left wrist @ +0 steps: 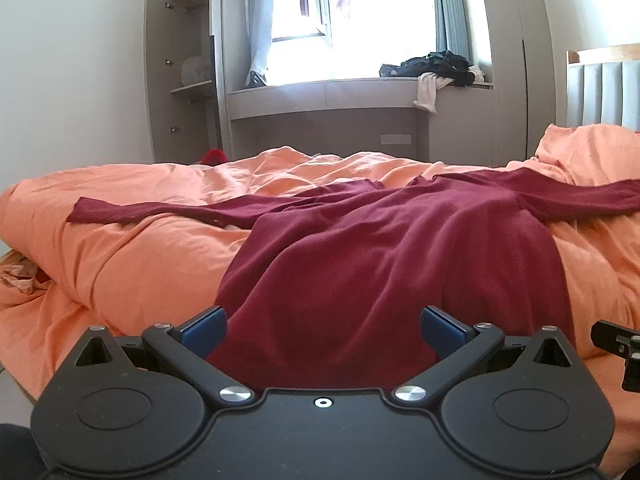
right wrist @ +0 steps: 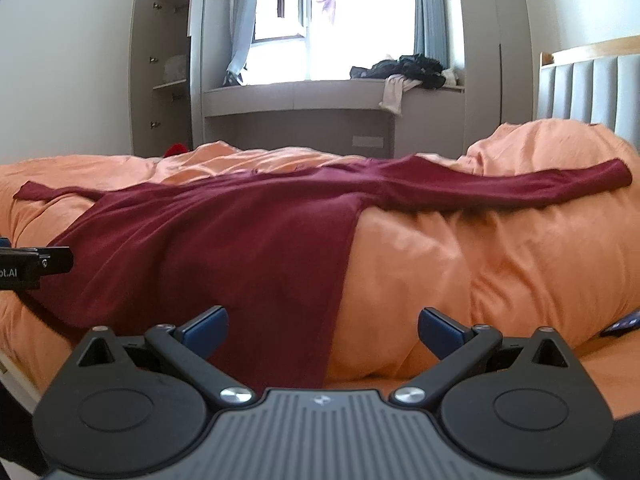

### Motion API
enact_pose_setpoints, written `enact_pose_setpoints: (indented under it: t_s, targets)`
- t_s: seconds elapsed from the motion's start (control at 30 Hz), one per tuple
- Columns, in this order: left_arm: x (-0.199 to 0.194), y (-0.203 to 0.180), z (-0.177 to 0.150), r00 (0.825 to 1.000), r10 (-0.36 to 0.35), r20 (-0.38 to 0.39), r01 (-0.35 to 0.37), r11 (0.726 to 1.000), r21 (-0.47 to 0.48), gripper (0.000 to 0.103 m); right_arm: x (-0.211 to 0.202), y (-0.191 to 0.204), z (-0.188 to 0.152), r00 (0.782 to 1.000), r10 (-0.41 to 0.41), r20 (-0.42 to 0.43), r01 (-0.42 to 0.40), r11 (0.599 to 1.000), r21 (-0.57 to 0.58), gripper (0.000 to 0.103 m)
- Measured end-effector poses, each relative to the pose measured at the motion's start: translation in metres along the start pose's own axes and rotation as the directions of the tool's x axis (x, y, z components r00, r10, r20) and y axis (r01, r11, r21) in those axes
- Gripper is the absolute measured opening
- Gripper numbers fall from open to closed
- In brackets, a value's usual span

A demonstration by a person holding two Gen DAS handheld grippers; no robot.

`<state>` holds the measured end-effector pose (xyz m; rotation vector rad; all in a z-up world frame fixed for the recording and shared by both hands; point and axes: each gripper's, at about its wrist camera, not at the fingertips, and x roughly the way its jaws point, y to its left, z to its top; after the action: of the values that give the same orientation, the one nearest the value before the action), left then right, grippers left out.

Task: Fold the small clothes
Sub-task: 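Move both tools forward over the dark red shirt toward its sleeves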

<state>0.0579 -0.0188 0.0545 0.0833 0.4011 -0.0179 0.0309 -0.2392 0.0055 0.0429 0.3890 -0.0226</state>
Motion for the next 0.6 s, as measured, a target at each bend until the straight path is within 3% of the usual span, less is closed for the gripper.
enact_pose_setpoints:
  t_s: [0.33, 0.6]
  targets:
    - [0.043, -0.021, 0.043, 0.996, -0.085, -0.011, 0.085, 0.996, -0.001, 0.103, 0.026, -0.035, 0.025, 1.0, 0.014, -0.006, -0.013, 0.999, 0.046, 0.103]
    - [0.098, -0.039, 0.081, 0.994, -0.112, -0.007, 0.112, 0.993, 0.044, 0.103, 0.063, -0.071, 0.054, 0.999, -0.052, 0.001, 0.051, 0.997, 0.06, 0.103]
